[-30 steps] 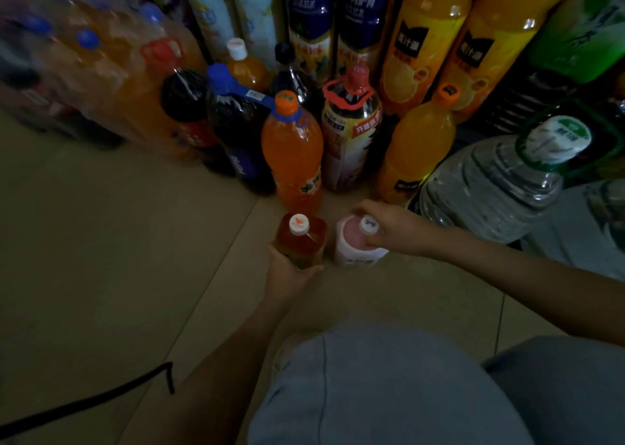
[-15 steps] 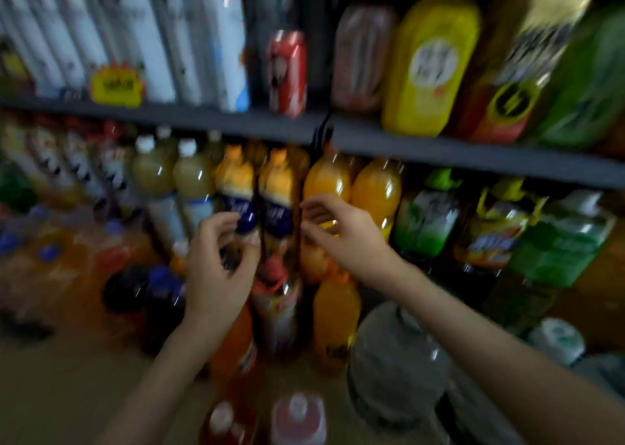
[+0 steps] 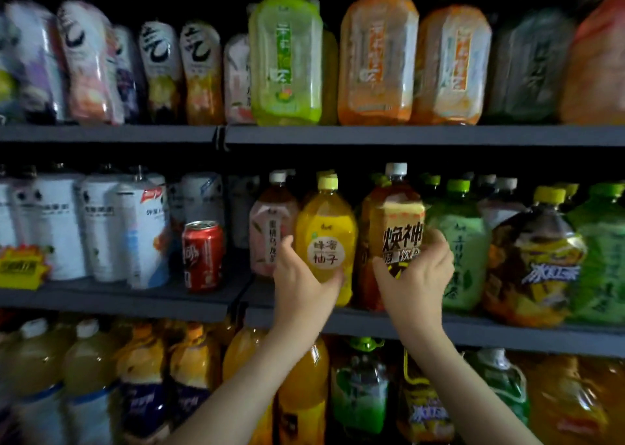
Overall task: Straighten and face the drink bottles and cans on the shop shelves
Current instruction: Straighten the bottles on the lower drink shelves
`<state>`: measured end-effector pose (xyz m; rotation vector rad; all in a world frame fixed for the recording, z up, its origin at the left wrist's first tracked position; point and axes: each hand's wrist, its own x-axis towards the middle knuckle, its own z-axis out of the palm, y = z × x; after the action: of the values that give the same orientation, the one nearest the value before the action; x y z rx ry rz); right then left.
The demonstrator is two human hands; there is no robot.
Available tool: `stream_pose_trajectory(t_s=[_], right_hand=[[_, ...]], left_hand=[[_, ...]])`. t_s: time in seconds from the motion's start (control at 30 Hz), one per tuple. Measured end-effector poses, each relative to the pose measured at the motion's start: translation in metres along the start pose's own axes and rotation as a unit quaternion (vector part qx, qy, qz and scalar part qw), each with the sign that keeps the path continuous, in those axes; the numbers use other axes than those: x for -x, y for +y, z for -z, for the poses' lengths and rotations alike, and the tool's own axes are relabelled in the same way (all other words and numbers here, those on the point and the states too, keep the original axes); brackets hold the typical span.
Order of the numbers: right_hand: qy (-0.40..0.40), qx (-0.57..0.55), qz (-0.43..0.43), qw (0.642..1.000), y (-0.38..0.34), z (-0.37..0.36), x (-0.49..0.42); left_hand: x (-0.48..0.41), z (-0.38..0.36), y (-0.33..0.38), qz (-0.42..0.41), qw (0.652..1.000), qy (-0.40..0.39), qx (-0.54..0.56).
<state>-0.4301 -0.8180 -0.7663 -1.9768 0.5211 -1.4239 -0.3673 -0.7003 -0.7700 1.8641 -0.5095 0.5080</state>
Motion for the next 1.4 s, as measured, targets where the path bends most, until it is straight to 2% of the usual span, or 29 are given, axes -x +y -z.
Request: stream_pose_trajectory(t_s=[0.13,0.33,0.43,0.63,0.8,1.07,1.17,1.27,1.33,1.4], right_hand=[[0.017,0.039,-0.04,0.998,0.01,-0.01,-0.006],[0.026,0.039,-0.039,0.998,0.015,-0.022,-0.016],[0.036,0.061,-0.036,0.997,0.014,-0.031,-0.018],[0.056,0.076,-0.096,0.991,0.011,-0.043,-0.02],[0.051,0.081,-0.099,0.991,0.013,-0.041,-0.024],[0.012,0.057,-0.116,0.992,0.014,-0.027,-0.028],[-0.013,-0.005,-0.143,0.99,0.012,-0.026,-0.024],[-0.012,-0.068,-0.117,0.991,0.012,-0.021,-0.016],[-0.021,-0.076,-0.095,0.992,0.008,-0.016,-0.008],[-0.034,-0.083,-0.078,0.993,0.003,-0.01,0.003]], left_hand=[[-0.013,-0.026,0.004,0.021,0.999,0.019,-0.028],[-0.026,-0.045,0.002,0.03,0.996,0.06,-0.055],[-0.032,-0.046,-0.001,0.037,0.997,0.06,-0.041],[-0.034,-0.047,-0.005,0.026,0.997,0.064,-0.04],[-0.033,-0.053,-0.002,0.044,0.996,0.061,-0.053],[-0.022,-0.039,-0.004,-0.019,1.0,-0.025,0.002],[-0.02,-0.03,-0.005,-0.018,0.999,-0.045,0.003],[-0.016,-0.019,-0.003,-0.053,0.998,-0.03,0.024],[-0.013,-0.012,0.002,-0.085,0.995,0.0,0.06],[-0.008,-0.004,0.011,-0.098,0.992,-0.011,0.082]])
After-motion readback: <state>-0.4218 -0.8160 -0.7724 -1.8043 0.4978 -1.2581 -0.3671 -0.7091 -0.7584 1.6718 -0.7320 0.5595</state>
